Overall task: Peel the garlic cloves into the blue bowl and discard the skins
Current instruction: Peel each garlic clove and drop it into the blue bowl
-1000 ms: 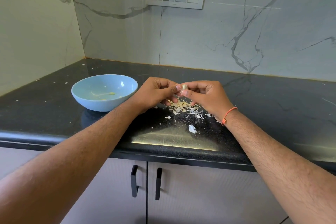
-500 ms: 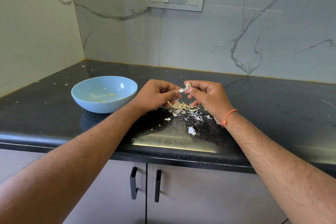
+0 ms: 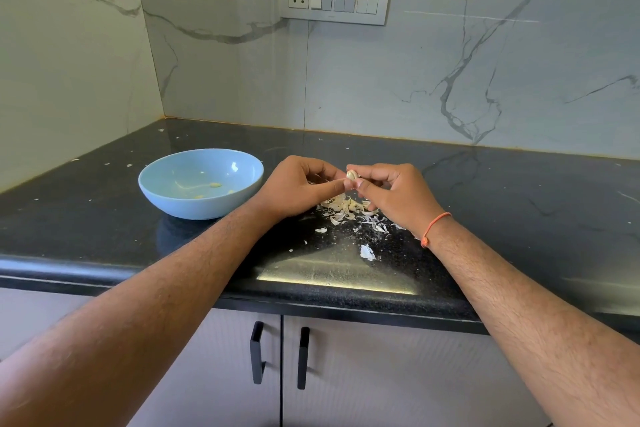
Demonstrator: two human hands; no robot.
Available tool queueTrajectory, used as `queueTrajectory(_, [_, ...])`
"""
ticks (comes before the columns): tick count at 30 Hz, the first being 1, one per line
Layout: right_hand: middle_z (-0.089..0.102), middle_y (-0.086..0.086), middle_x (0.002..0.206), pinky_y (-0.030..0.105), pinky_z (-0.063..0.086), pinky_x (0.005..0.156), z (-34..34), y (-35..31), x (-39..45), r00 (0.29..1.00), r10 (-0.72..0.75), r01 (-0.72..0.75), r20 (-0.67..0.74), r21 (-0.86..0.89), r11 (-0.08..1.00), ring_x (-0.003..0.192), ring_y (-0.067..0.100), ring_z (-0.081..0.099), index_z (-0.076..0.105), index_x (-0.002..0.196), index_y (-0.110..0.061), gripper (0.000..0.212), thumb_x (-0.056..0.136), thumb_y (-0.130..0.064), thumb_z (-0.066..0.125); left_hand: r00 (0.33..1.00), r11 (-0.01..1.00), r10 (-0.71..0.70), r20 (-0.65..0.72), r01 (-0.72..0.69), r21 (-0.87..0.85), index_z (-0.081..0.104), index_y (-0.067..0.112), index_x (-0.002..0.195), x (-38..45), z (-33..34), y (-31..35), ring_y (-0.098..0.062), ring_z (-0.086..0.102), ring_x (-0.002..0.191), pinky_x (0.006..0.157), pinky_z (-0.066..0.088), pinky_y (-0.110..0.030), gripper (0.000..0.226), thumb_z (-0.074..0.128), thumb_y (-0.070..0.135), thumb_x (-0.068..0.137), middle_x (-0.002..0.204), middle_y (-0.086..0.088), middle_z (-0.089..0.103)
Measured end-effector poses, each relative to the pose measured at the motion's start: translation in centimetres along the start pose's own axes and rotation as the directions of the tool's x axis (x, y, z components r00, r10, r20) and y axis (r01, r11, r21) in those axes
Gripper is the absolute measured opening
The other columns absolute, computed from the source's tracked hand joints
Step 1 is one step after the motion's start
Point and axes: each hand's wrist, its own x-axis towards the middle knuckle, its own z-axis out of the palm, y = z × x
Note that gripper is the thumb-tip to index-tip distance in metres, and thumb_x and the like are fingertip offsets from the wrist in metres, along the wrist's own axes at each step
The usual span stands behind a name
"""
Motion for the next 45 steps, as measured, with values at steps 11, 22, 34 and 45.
queueTrajectory(11, [0.077, -0.019, 0.081, 0.027, 0.06, 0.063, 0.0, -0.7, -0.1, 0.999, -0.019, 0.015, -0.044, -0.095, 0.995, 0.074, 0.008, 0.074, 0.082, 0.107, -0.028, 0.016, 0.098, -0.022, 0.072, 0.999, 0.999, -0.012, 0.039, 0.013, -0.036, 0.084, 0.016, 0.1, 0.1, -0.1, 0.1, -0.002, 0.067, 0.073, 0.076, 0.054, -0.023, 0.017, 0.083, 0.03, 0.091, 0.086, 0.005, 0.081])
queueTrajectory(22, [0.075, -0.013, 0.07, 0.018, 0.052, 0.056, -0.1, -0.9, -0.5, 0.991, -0.126, 0.112, -0.037, -0.258, 0.96, 0.061, 0.006, 0.067, 0.084, 0.089, -0.028, 0.011, 0.094, -0.023, 0.075, 0.997, 0.996, 0.066, -0.028, -0.065, 0.057, 0.08, 0.026, 0.1, -0.2, 0.0, 0.3, -0.022, 0.073, 0.075, 0.075, 0.058, -0.032, 0.014, 0.085, 0.034, 0.089, 0.09, 0.011, 0.079])
queueTrajectory(34, [0.073, -0.01, 0.078, 0.01, 0.049, 0.062, 0.4, -1.5, -0.1, 0.983, -0.143, 0.113, -0.115, -0.234, 0.966, 0.071, 0.003, 0.065, 0.077, 0.087, -0.024, 0.011, 0.096, -0.019, 0.073, 0.997, 0.998, 0.056, -0.045, -0.057, -0.014, 0.084, 0.019, 0.102, 0.1, -0.3, 0.1, -0.002, 0.056, 0.061, 0.064, 0.049, -0.022, 0.013, 0.078, 0.029, 0.096, 0.07, 0.006, 0.073])
queueTrajectory(45, [0.077, -0.008, 0.074, 0.031, 0.055, 0.06, 0.6, -2.2, 0.4, 0.989, 0.041, -0.041, -0.144, 0.001, 0.999, 0.068, 0.018, 0.07, 0.081, 0.081, -0.027, 0.013, 0.092, -0.022, 0.076, 0.991, 0.993, 0.078, -0.105, -0.068, 0.095, 0.082, 0.022, 0.098, 0.2, -0.2, 0.2, -0.001, 0.055, 0.057, 0.06, 0.045, -0.015, 0.01, 0.075, 0.03, 0.098, 0.072, 0.011, 0.074])
